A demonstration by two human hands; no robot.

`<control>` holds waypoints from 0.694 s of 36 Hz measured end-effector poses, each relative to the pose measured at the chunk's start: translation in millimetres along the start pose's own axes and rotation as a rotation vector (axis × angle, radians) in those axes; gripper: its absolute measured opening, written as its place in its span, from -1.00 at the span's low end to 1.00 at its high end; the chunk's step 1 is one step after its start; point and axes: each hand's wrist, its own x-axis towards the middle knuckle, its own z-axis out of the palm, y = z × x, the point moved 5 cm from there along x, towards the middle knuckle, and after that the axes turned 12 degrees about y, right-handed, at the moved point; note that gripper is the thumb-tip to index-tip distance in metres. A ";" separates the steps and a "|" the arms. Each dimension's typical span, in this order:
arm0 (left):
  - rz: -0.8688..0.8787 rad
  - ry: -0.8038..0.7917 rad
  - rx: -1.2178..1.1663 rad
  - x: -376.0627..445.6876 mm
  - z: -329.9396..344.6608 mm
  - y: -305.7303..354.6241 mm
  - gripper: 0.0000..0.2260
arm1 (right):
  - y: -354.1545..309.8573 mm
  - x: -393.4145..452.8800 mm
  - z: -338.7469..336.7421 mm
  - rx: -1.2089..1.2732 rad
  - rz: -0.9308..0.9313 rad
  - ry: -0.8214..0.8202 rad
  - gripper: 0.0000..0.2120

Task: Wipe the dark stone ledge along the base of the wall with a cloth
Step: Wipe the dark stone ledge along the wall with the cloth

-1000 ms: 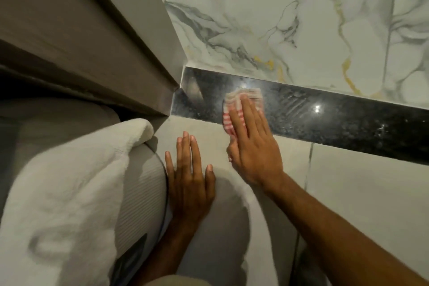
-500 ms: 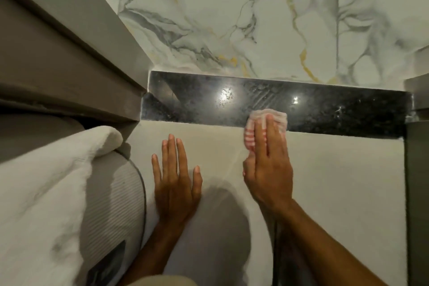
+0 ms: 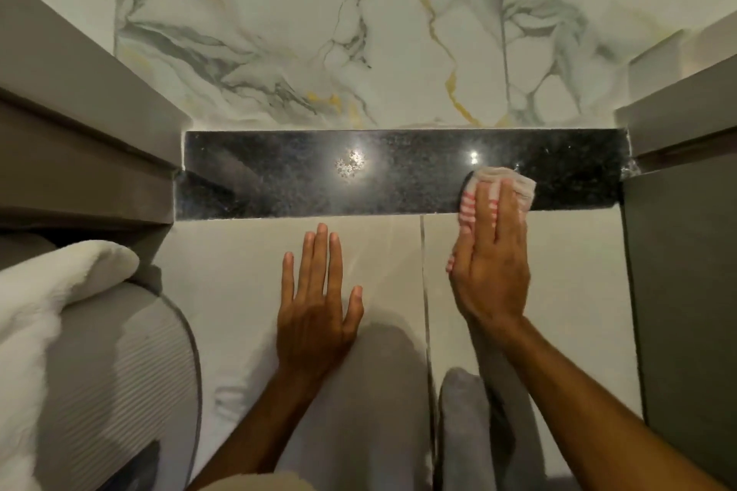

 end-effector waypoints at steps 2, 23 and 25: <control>0.027 0.000 -0.016 2.7 5.9 9.9 -0.30 | 10.0 30.3 -0.9 -0.019 0.152 0.064 -0.35; 0.233 0.016 -0.037 23.5 19.9 56.4 -0.35 | 49.7 118.7 1.1 -0.025 0.182 0.081 -0.35; 0.217 0.010 -0.038 23.4 19.5 55.8 -0.34 | 33.1 109.0 6.5 -0.007 0.058 0.071 -0.37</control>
